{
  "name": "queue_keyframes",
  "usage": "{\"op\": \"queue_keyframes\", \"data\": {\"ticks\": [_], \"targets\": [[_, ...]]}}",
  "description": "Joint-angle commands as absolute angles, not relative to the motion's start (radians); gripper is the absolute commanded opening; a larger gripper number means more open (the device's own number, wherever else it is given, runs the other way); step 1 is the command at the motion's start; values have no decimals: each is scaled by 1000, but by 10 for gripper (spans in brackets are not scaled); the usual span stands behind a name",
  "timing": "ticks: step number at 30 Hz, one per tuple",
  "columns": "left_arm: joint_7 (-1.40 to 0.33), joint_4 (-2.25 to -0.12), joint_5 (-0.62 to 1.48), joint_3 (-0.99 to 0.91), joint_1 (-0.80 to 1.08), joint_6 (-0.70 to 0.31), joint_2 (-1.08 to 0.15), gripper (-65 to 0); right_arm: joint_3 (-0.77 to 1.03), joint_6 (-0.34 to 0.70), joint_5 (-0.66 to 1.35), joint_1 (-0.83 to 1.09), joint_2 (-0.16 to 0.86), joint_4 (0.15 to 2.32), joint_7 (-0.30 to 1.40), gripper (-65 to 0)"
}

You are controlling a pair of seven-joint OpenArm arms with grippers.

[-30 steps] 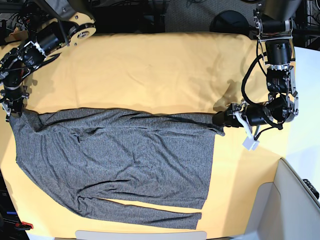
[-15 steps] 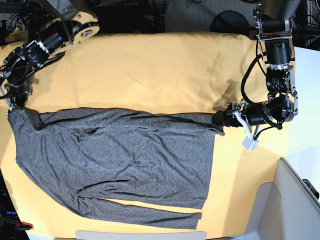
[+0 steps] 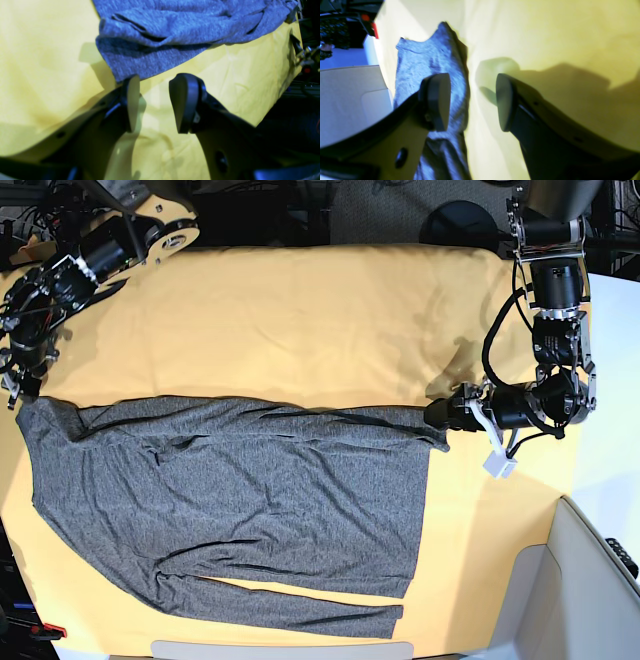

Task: Fold the T-shirt properly
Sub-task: 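Regrasp the shirt edge with both grippers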

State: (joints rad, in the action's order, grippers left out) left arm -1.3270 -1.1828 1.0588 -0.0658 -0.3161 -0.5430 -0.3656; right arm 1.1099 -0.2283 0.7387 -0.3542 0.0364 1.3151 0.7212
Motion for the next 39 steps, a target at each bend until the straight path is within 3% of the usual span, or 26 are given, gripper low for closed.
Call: {"op": "queue_keyframes", "data": {"ticks": [1,8,23,25,30,31,33,39], "targets": [[-1316,-1201,1082,-68,-341,-547,-380,-410,1106,-234,736,-381,61,1291,737,-347],[-1316,-1201,1082,-68,-341,-547,-380,-410,1101,-231,734,-444,104,1148,737,-347],[-1316,-1201,1082,-68,-341,-547,-380,-410,928,-231,736,-472,116,1141,667,-354],[-1316,-1201,1082,-68,-341,-547,-381,-410,928,-231,736,-466,116,1139,670,-402],[-1316,-1198,1081,-76,-344,-547,-384,-407,928,-231,736,-458,119,1095,673,-643],[-1316,-1196,1081,-76,-348,-547,-386,-407,928,-231,737,-458,125,1089,673,-650],[-1316,-1194,1081,-76,-348,-547,-397,-407,928,-231,740,-453,134,1084,674,-631],[-1302,-1026,1079,-70,-367,-547,-400,-383,928,-231,740,-441,134,1086,674,-490]]}}
